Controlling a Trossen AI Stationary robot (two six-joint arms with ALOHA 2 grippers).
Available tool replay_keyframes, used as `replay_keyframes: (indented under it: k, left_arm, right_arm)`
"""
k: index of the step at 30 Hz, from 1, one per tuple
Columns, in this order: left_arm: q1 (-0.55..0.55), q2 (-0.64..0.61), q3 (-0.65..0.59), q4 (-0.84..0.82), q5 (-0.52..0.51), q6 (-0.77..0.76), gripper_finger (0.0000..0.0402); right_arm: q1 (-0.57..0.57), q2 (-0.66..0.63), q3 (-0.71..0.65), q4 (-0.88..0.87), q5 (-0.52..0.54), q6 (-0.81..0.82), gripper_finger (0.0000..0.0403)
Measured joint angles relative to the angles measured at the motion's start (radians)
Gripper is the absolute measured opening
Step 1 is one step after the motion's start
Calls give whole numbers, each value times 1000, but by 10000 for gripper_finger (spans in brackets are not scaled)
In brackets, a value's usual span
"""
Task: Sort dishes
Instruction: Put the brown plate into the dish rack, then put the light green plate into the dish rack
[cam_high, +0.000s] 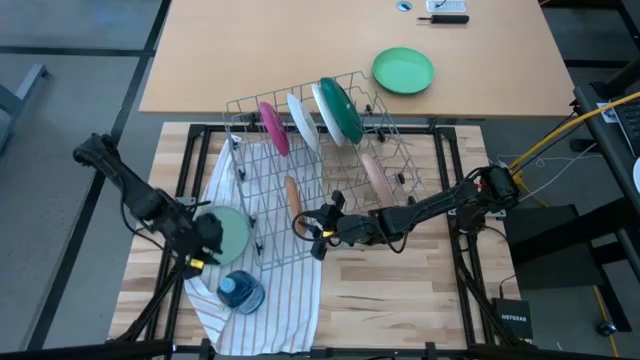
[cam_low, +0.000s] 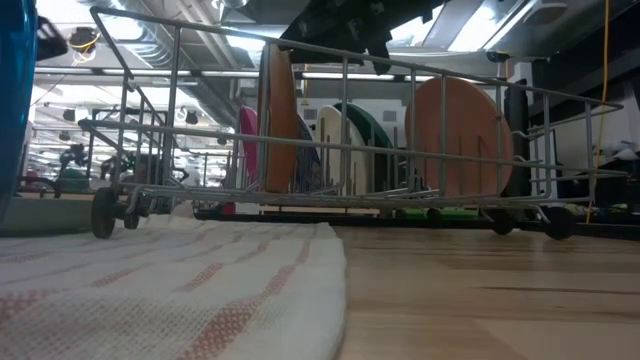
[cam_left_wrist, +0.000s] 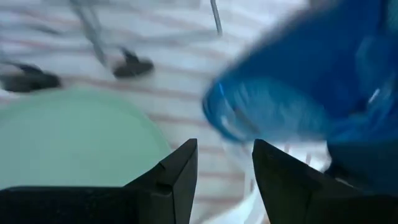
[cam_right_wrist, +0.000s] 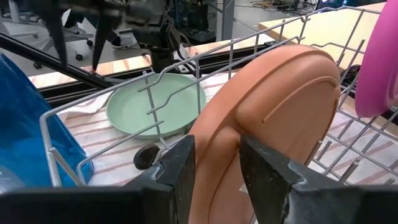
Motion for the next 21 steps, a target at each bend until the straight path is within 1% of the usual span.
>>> replay_keyframes:
  k: [3,5,11,18,21]
  left_arm:
    - [-21,82,0,-1,64,19,143]
    - [-34,137,0,-9,81,19,143]
    - [-71,278,0,-102,81,11,143]
    - [-112,402,0,-96,78,10,143]
    - [-123,447,0,-97,56,9,143]
  right_arm:
    - [0,0,13,-12,-2,-1,129]
    - [0,0,30,-15,-15,-10,129]
    - [0,0,82,-16,-53,-73,129]
    - [0,0,129,-105,-53,-82,129]
    - [0,0,138,-125,-53,-82,129]
